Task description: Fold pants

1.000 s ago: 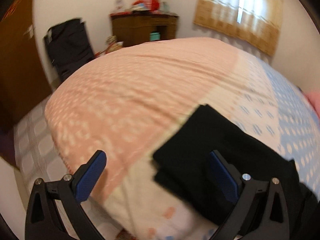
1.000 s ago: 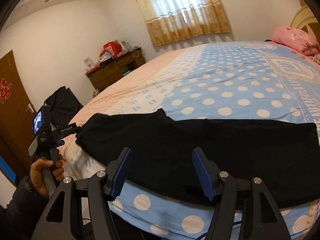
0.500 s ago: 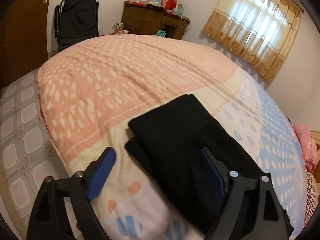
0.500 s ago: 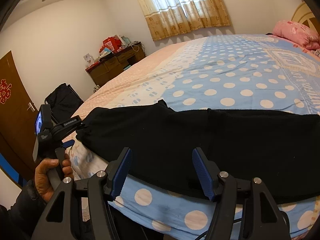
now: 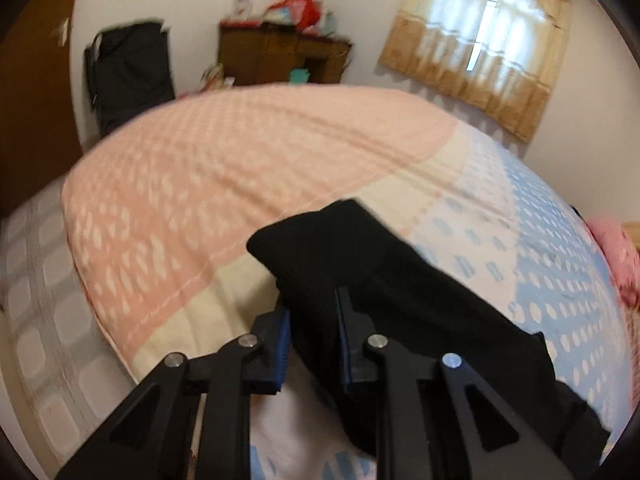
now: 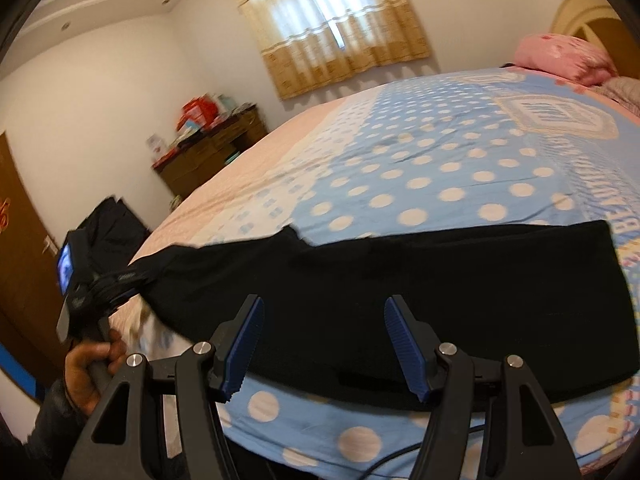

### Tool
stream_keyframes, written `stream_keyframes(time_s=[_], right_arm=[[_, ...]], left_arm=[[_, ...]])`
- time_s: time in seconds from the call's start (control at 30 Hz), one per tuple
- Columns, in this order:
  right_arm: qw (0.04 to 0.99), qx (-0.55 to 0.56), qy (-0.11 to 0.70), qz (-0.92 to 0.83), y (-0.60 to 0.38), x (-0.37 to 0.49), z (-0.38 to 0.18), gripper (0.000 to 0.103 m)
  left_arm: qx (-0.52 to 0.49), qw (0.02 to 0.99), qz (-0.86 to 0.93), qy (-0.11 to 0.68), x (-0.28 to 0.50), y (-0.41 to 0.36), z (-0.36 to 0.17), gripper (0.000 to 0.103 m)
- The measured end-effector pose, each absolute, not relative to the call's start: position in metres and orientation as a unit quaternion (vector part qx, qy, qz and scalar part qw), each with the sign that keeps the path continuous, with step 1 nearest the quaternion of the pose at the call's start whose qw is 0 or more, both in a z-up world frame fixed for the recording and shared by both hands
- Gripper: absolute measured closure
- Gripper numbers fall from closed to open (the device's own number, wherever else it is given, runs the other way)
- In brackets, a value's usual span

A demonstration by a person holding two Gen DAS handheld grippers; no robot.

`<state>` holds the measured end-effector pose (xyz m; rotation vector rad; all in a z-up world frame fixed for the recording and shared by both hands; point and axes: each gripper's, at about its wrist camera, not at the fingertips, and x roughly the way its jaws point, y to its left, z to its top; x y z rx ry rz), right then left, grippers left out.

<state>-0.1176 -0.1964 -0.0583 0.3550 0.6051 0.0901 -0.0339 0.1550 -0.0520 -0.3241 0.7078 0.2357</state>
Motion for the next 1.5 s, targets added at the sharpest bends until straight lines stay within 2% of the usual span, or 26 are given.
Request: stream_keyframes(time_s=[0.2, 0.47, 0.73, 0.93, 0.97, 1.03, 1.07, 1.1, 1.13, 1.17, 1.2, 1.27, 1.4, 1.5], right_arm=[[0.945, 0.173, 0.278, -0.017, -0.233, -0.133, -0.05, 0.038], [0.94, 0.189, 0.268, -0.092, -0.286, -0.167, -0.046, 0.038], [0.939, 0.176, 0.278, -0.105, -0.3, -0.194, -0.045, 0.038], [0.932, 0.202, 0.287, -0.087, -0.301, -0.183, -0.054, 0.038], [0.931, 0.208, 0.288, -0.084, -0.302, -0.179, -0.055, 0.038], [0.93, 0.22, 0.287, -0.072, -0.301, -0.174, -0.054, 0.038], [0.929, 0.229, 0.285, -0.058, -0.301, -0.17, -0.053, 0.038], [0.928, 0.239, 0.282, -0.042, -0.301, -0.164, -0.052, 0.038], [0.925, 0.258, 0.279, -0.02, -0.302, -0.157, -0.052, 0.038], [0.922, 0.272, 0.276, -0.007, -0.303, -0.152, -0.052, 0.038], [0.917, 0.291, 0.273, 0.007, -0.304, -0.146, -0.053, 0.037], [0.911, 0.308, 0.272, 0.015, -0.304, -0.131, -0.059, 0.032], [0.903, 0.298, 0.309, 0.01, -0.29, -0.1, -0.077, 0.032], [0.923, 0.199, 0.328, -0.003, -0.254, -0.095, -0.076, 0.032]], left_arm=[[-0.088, 0.95, 0.053, 0.296, -0.044, 0.109, -0.022, 0.082], [-0.01, 0.955, -0.115, 0.275, -0.076, 0.0, -0.005, 0.082], [0.068, 0.922, -0.258, 0.28, -0.107, -0.095, -0.023, 0.082], [0.163, 0.896, -0.287, 0.299, -0.115, -0.129, -0.059, 0.078], [0.175, 0.892, -0.291, 0.299, -0.114, -0.128, -0.06, 0.073], [0.183, 0.885, -0.309, 0.295, -0.117, -0.122, -0.055, 0.069], [0.181, 0.883, -0.317, 0.295, -0.117, -0.116, -0.051, 0.059], [0.178, 0.883, -0.32, 0.295, -0.117, -0.11, -0.047, 0.041], [0.174, 0.884, -0.321, 0.292, -0.118, -0.102, -0.043, 0.032], [0.169, 0.886, -0.322, 0.287, -0.12, -0.092, -0.039, 0.017], [0.163, 0.89, -0.32, 0.282, -0.122, -0.082, -0.032, 0.01], [0.147, 0.899, -0.31, 0.273, -0.123, -0.057, -0.021, 0.007], [0.114, 0.927, -0.219, 0.283, -0.1, -0.019, -0.015, 0.006], [0.094, 0.933, -0.146, 0.315, -0.076, 0.01, -0.018, 0.006]])
